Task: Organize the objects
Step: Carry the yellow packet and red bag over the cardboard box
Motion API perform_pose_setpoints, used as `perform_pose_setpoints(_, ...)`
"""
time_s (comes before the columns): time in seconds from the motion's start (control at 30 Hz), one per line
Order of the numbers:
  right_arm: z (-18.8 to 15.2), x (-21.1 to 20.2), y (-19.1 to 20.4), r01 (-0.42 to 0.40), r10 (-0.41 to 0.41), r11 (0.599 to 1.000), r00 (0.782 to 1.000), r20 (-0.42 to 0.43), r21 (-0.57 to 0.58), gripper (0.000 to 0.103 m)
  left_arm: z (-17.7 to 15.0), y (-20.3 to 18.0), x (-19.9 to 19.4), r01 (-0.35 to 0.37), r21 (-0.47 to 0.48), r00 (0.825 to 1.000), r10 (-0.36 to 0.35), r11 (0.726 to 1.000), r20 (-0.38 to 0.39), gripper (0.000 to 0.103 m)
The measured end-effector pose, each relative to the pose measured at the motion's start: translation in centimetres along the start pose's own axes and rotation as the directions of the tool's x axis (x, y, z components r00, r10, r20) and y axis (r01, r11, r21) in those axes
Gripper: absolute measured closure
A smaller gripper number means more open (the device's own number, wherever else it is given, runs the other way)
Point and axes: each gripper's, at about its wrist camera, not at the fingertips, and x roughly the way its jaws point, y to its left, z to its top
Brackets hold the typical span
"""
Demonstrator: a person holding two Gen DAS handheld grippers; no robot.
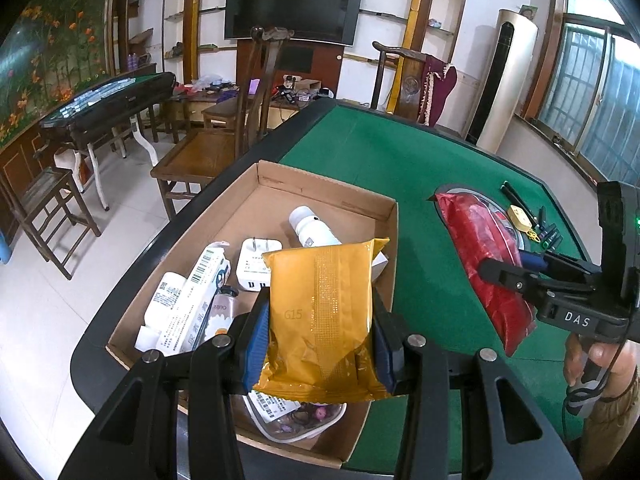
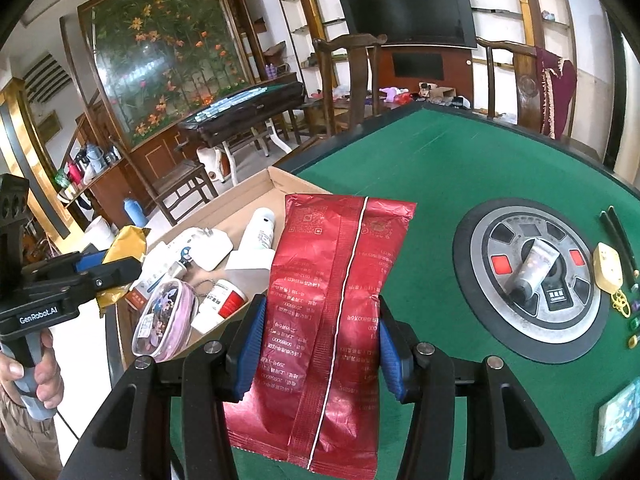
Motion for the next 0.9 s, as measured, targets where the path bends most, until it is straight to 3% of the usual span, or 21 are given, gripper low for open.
perform_pose_setpoints(0.63,0.2,-0.4,0.1,-0.006,0.006,1.000,1.000,0.016,-0.001,0.048,-0.1,-0.3,-1.2,-0.006,0.013,1.000,0.006,1.000,0.012,0.060)
perform_pose_setpoints(0.9,0.1,-1.5,0.7,0.016,-0.017,1.000,0.998,0.063,0.022,0.048,-0.6,0.5,0.4,0.017,0.034,0.999,-0.016,0.999,-0.039,0.060)
